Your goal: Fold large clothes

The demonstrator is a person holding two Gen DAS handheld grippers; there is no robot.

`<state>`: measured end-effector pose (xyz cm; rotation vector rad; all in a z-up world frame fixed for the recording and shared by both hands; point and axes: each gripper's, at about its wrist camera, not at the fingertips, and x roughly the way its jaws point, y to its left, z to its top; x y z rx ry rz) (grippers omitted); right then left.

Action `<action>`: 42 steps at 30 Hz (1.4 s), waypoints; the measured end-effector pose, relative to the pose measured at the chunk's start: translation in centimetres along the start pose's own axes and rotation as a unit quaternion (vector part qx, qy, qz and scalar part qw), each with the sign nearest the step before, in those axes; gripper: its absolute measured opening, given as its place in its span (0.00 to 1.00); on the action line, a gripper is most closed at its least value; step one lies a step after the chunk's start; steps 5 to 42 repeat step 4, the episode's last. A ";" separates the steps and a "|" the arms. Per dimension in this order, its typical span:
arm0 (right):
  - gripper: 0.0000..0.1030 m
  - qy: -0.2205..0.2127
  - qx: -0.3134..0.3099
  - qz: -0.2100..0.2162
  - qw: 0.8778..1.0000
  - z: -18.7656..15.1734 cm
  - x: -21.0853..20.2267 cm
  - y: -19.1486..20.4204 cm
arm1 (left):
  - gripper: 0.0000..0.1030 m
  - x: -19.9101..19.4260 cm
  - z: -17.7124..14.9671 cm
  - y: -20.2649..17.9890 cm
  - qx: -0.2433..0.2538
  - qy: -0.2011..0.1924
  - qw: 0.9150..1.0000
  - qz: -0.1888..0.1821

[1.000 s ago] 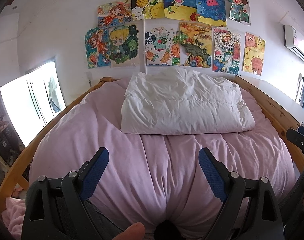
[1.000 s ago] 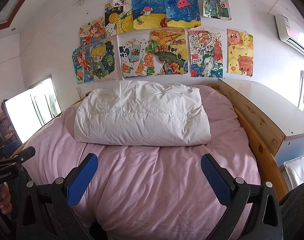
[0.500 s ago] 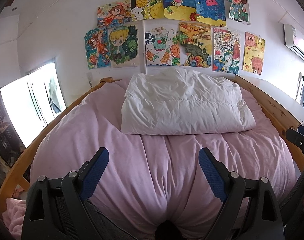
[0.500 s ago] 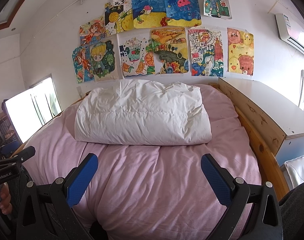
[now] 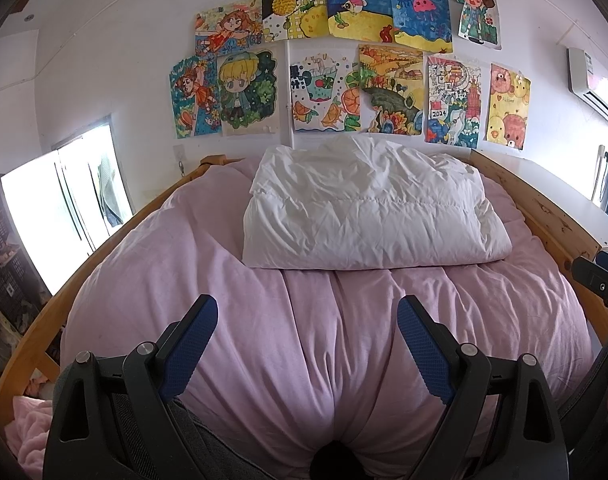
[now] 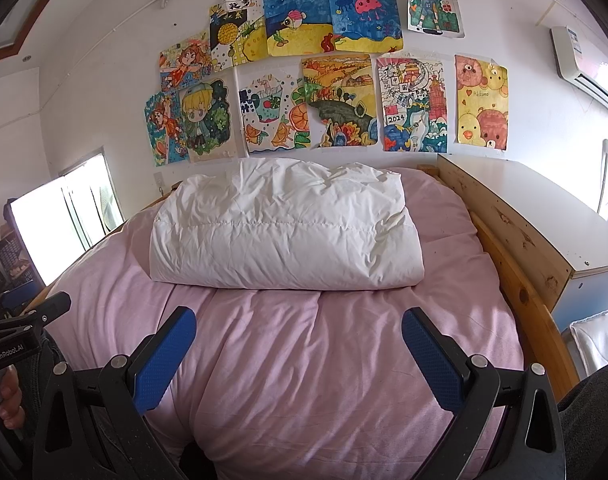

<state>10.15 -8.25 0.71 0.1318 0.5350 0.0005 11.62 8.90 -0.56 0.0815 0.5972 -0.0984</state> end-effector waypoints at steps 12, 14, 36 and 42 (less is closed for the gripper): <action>1.00 0.000 0.000 0.000 1.000 0.0 0.0 0.0 | 0.86 0.1 0.0 0.0 0.001 0.002 1.000 0.001; 1.00 0.000 0.000 0.000 1.000 0.0 0.0 0.0 | 0.86 0.1 0.0 0.0 0.001 0.002 1.000 0.001; 1.00 0.000 0.000 0.000 1.000 0.0 0.0 0.0 | 0.86 0.1 0.0 0.0 0.001 0.002 1.000 0.001; 1.00 0.000 0.000 0.000 1.000 0.0 0.0 0.0 | 0.86 0.1 0.0 0.0 0.001 0.002 1.000 0.001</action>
